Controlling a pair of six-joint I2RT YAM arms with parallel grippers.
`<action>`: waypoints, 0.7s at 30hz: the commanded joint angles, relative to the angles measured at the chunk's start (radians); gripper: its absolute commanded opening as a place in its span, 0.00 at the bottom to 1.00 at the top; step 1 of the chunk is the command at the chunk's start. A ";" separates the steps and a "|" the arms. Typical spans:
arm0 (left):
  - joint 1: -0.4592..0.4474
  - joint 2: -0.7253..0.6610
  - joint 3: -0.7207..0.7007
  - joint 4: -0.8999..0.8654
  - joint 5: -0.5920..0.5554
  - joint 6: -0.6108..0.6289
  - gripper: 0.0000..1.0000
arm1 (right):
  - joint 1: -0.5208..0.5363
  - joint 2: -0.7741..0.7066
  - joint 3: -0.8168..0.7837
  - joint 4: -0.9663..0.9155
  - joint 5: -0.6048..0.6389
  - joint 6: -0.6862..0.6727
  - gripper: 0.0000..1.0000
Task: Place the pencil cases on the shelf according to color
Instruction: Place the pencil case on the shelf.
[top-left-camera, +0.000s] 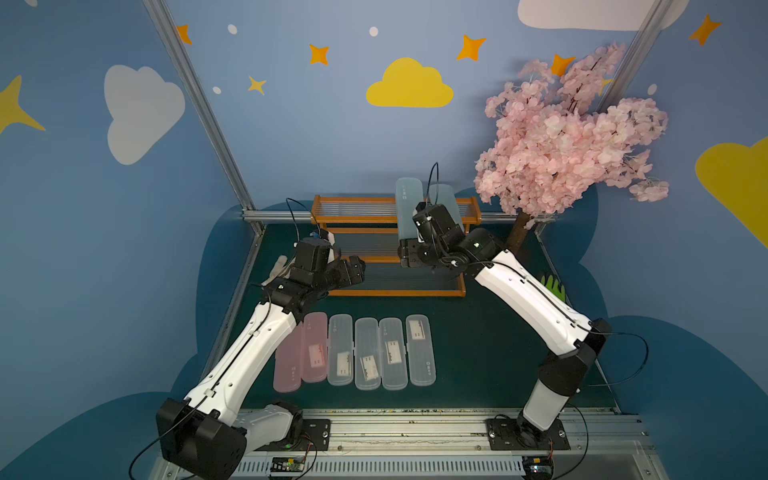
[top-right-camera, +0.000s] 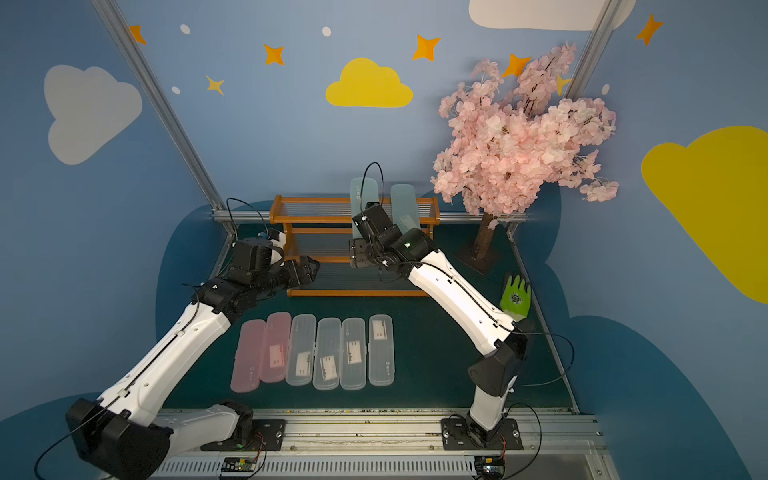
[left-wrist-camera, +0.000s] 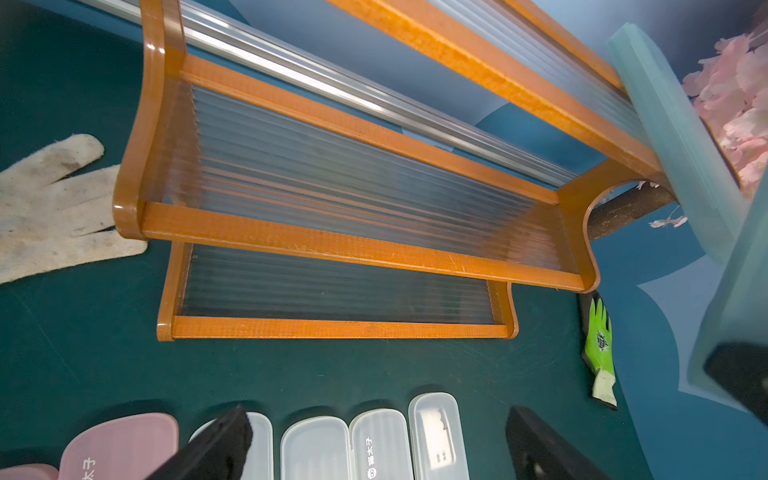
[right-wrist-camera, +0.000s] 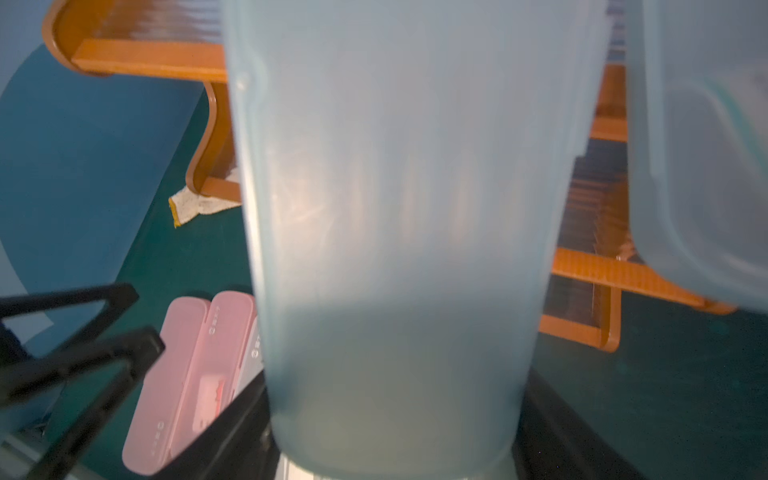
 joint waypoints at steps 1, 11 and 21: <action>0.010 0.002 -0.008 0.038 0.045 -0.004 1.00 | -0.044 0.080 0.125 -0.056 -0.018 -0.021 0.73; 0.013 0.026 -0.030 0.083 0.097 -0.028 1.00 | -0.112 0.278 0.413 -0.136 -0.081 0.013 0.77; 0.016 0.028 -0.035 0.086 0.117 -0.036 1.00 | -0.123 0.298 0.425 -0.137 -0.087 0.040 0.87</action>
